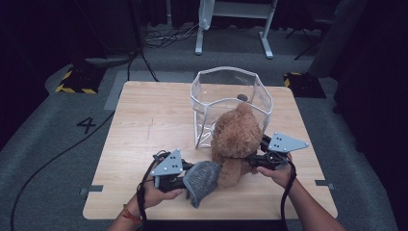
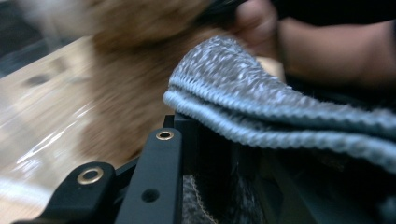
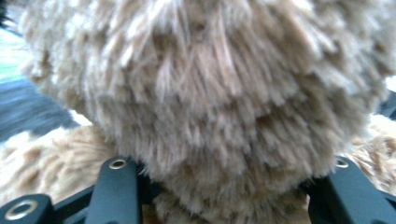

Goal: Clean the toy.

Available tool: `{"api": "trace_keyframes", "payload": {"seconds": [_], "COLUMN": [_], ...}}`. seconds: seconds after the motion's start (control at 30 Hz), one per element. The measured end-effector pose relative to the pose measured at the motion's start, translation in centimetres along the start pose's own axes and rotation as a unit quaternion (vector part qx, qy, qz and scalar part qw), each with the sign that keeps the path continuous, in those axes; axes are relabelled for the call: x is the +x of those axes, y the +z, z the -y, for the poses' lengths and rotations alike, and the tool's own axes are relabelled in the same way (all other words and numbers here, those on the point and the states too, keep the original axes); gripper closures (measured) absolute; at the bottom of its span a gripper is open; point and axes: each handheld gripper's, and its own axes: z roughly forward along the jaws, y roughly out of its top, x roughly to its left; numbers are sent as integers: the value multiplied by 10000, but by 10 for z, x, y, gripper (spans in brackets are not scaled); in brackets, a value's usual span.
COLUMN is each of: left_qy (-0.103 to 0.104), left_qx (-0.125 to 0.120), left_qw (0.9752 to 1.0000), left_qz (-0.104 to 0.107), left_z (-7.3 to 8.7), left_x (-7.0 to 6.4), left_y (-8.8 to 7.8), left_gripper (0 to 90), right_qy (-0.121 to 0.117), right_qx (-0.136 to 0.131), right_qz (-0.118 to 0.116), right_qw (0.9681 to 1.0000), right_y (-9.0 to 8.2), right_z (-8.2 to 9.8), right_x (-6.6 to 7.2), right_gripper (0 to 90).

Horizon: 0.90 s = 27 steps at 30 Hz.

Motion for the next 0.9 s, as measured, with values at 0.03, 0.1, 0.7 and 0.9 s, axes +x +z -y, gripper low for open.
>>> {"api": "trace_keyframes", "payload": {"seconds": [0.03,0.1,0.7,0.9], "left_qy": [107,334,645,250], "left_qx": [-6,31,1641,1709], "left_qw": [9999,9994,9662,9606], "left_qz": [20,-120,-1880,-2176], "left_z": [-3,-11,11,29], "left_x": [-5,-18,-38,-23], "left_y": [6,22,128,97], "left_gripper": [762,754,797,796], "right_qy": [0,13,155,377], "right_qx": [10,32,181,423], "right_qz": [41,39,217,43], "right_qw": [10000,10000,9995,9984], "right_y": [1,2,-5,-6], "right_z": [0,1,-1,-3], "right_x": [0,0,4,-1], "right_gripper": [474,472,413,280]}}
